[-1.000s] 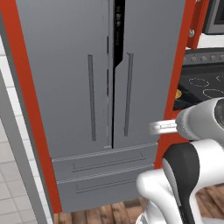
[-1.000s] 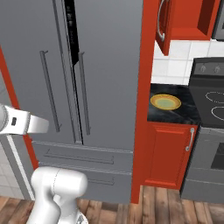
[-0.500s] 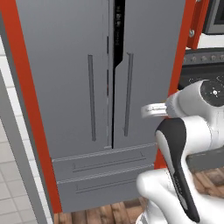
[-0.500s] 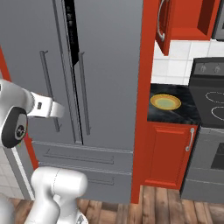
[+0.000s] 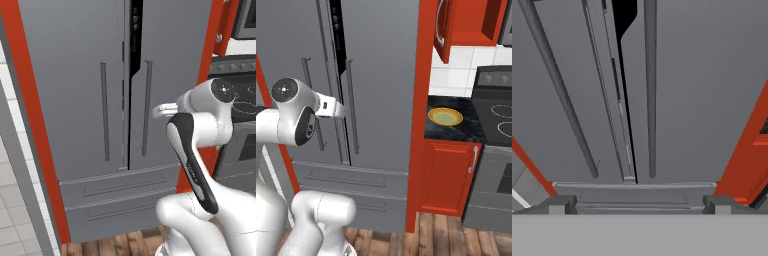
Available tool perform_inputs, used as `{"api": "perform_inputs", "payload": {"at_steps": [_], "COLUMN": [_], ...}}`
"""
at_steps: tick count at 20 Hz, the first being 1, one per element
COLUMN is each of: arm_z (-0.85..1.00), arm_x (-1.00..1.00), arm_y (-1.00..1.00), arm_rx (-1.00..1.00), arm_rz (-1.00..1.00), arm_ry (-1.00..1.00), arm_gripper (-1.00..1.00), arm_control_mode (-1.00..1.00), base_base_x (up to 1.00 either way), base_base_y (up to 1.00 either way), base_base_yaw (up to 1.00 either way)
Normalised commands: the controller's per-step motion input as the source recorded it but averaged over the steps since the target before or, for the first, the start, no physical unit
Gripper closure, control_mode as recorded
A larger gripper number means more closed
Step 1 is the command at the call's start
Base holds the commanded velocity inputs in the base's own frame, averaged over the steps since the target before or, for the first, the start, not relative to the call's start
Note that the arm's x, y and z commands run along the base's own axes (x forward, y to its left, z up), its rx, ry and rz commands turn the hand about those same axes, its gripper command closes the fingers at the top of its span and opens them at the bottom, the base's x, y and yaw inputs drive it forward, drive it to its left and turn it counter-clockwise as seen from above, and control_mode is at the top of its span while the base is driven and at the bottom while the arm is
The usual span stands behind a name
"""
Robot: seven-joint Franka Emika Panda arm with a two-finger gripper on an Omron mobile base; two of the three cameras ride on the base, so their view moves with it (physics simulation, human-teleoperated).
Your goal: Move the hot dog bun to the plate on the dining table and place the condiment next to that plate. Then navigate to the fridge and take the sausage and place it on the plate as well.
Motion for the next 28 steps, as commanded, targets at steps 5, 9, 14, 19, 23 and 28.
{"api": "perform_inputs", "payload": {"at_steps": [5, 9, 14, 19, 23, 28], "arm_z": [0.01, 0.01, -0.02, -0.08, -0.03, 0.0], "arm_x": [0.69, 0.57, 0.46, 0.24, 0.39, 0.48], "arm_y": [0.0, 0.0, 0.0, 0.0, 0.0, 0.0], "arm_rx": [0.0, 0.0, 0.0, -0.01, 0.0, 0.0], "arm_rz": [0.0, 0.0, 0.0, 0.0, 0.0, 0.0], "arm_ry": [0.06, 0.05, -0.02, -0.15, -0.1, 0.0], "arm_gripper": [-1.0, -1.0, -1.0, -1.0, -1.0, -1.0], "arm_control_mode": [-1.0, -1.0, -1.0, -1.0, -1.0, -1.0], "base_base_x": [0.0, 0.0, 0.0, 0.0, 0.0, 0.0], "base_base_y": [0.0, 0.0, 0.0, 0.0, 0.0, 0.0], "base_base_yaw": [0.0, 0.0, 0.0, 0.0, 0.0, 0.0]}}
